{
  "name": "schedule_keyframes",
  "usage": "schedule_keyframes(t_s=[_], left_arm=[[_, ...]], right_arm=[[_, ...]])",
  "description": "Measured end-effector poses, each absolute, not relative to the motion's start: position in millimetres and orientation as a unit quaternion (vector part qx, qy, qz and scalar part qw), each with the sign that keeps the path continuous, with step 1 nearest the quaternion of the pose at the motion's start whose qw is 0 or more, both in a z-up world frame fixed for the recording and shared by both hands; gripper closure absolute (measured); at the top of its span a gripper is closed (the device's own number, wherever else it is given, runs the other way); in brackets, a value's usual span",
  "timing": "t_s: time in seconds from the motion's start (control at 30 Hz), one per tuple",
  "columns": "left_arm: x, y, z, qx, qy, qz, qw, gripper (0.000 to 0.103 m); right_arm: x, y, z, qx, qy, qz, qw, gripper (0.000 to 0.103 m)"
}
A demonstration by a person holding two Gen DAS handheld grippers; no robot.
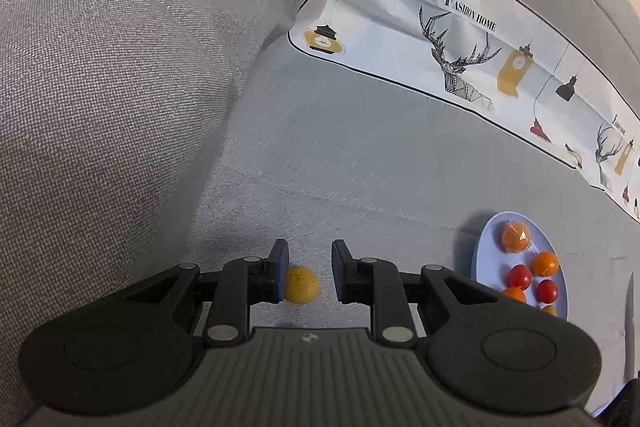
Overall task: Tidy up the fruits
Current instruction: 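Grasp a small yellow fruit with the right tool while the left tool grasps the other yellow fruit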
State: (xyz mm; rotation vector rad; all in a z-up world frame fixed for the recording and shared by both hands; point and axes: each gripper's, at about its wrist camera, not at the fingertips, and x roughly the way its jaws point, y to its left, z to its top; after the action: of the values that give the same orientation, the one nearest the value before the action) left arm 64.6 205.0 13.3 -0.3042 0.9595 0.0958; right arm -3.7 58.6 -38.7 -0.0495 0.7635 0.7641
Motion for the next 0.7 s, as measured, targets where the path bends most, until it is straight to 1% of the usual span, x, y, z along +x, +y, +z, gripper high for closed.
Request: schedule_keyframes(t_s=[0.07,0.13,0.2,0.27,0.33,0.6,0.7], left_arm=[[64,205,13,-0.147,0.459,0.046,0.875,0.078],[64,205,12,-0.147,0.461,0.044,0.874,0.078],[64,205,10,-0.145,0.466,0.039,0.872,0.078],[66,202,7,-0.137,0.472,0.035,0.870,0.078],[69,199,2,-0.130,0.482,0.033,0.866,0.078],[77,192,-11,-0.115,0.505,0.030,0.855,0.077],[78,192,-13,-0.114,0.508,0.032,0.853,0.077]], right_arm=[[-2,67,-43,-0.031,0.366,0.364,0.856,0.075],[1,72,-48,-0.037,0.369,0.358,0.857,0.070],[3,76,-52,-0.046,0.373,0.350,0.858,0.070],[5,74,-55,-0.041,0.379,0.347,0.857,0.078],[6,71,-53,-0.050,0.375,0.340,0.861,0.095],[12,50,-48,-0.030,0.372,0.317,0.872,0.096],[9,49,-45,-0.019,0.365,0.336,0.868,0.095]])
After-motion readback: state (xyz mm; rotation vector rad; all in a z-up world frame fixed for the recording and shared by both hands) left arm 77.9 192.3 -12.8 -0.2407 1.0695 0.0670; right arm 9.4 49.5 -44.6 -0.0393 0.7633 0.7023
